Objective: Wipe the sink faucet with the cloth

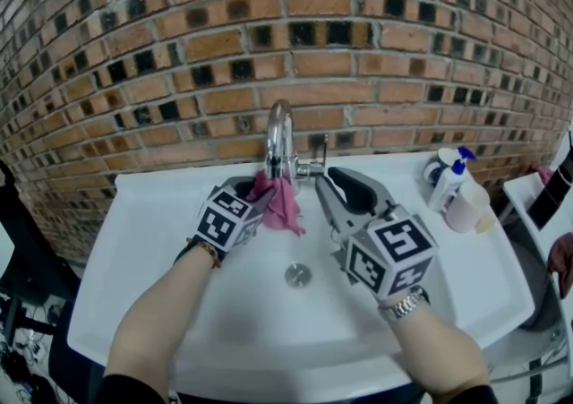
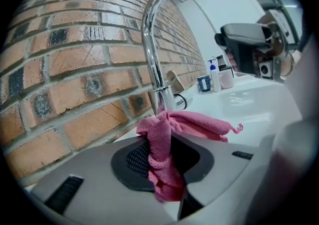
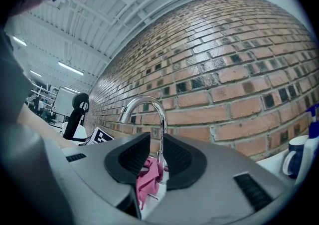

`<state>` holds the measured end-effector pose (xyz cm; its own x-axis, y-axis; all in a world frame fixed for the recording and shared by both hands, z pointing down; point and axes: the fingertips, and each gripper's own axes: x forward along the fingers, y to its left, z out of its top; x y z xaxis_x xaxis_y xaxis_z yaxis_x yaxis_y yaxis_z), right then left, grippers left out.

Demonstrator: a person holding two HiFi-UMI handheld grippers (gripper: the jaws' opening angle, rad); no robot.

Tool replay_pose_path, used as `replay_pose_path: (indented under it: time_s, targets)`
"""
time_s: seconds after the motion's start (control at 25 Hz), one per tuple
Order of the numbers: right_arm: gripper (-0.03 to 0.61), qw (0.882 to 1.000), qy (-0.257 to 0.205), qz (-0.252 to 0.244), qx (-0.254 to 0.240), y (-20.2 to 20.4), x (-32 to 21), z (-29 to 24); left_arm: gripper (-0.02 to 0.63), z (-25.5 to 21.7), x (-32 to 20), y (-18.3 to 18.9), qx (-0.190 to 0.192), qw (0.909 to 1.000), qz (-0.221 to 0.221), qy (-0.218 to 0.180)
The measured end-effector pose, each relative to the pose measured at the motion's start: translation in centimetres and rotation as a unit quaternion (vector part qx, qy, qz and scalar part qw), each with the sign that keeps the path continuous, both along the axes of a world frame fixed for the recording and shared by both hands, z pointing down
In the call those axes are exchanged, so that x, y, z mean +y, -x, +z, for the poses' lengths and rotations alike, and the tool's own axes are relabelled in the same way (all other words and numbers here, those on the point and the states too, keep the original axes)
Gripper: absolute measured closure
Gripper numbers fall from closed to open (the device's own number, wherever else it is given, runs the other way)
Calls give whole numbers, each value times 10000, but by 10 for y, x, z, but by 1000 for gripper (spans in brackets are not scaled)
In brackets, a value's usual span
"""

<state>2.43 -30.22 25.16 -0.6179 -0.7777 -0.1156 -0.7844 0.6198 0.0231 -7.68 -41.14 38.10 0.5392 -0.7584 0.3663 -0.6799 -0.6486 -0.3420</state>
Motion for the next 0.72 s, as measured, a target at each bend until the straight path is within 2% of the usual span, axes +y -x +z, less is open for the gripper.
replay_pose_path:
  time_s: [0.4, 0.6, 0.72]
  targets:
    - [486, 10000, -16, 26, 1, -1, 1, 0, 529, -13, 18, -4, -247, 9981, 157, -547]
    - [486, 10000, -21, 19, 8, 1, 1, -1, 529, -37, 32, -6, -244, 9919, 291, -1215]
    - [486, 10000, -19, 38, 3, -1, 2, -1, 529, -54, 43, -10, -287, 9831, 392, -1763]
